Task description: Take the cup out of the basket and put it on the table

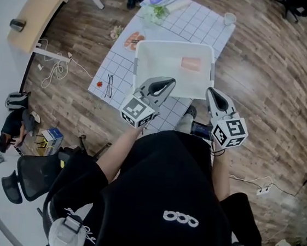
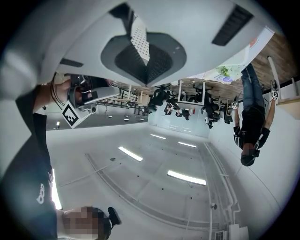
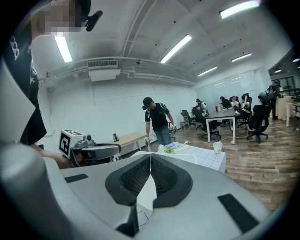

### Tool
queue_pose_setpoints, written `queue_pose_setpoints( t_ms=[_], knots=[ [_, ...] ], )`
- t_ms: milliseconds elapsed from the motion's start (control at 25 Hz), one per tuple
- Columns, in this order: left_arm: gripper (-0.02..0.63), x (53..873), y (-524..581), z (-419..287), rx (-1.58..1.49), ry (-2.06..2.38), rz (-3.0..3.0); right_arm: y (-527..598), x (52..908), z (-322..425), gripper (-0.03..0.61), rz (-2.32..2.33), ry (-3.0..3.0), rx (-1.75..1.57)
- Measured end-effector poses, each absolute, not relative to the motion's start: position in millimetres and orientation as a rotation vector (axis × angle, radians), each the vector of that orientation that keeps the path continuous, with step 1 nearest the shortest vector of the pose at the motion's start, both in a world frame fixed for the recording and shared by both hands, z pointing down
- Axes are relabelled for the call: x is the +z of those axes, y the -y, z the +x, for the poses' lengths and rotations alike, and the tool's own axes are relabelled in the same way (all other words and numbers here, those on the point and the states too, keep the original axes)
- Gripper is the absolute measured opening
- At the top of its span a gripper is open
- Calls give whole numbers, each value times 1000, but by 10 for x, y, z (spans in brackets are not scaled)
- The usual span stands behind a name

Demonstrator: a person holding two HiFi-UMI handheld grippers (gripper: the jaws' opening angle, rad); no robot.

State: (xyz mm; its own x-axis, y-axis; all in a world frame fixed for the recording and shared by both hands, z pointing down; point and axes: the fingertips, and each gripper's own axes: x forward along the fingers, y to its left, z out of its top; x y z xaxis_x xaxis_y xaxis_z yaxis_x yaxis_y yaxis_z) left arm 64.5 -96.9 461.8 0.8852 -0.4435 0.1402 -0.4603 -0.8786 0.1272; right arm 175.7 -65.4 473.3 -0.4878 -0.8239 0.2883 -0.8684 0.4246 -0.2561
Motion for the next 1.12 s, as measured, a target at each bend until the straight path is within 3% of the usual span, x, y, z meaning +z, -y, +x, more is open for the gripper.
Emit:
queue_pose_setpoints(
  t_ms=[680, 920, 1120],
  knots=[
    [9, 4571, 1123, 501, 130, 752, 2878, 1435, 5138, 1595, 27, 1569, 2356, 610],
    [9, 4674, 1308, 527, 198, 738, 2862, 1923, 5638, 1626, 31, 1670, 2192, 681],
    [9, 4749, 1529, 635, 217, 705, 2859, 2165, 6211, 1678, 83, 1697, 1997, 783]
  ],
)
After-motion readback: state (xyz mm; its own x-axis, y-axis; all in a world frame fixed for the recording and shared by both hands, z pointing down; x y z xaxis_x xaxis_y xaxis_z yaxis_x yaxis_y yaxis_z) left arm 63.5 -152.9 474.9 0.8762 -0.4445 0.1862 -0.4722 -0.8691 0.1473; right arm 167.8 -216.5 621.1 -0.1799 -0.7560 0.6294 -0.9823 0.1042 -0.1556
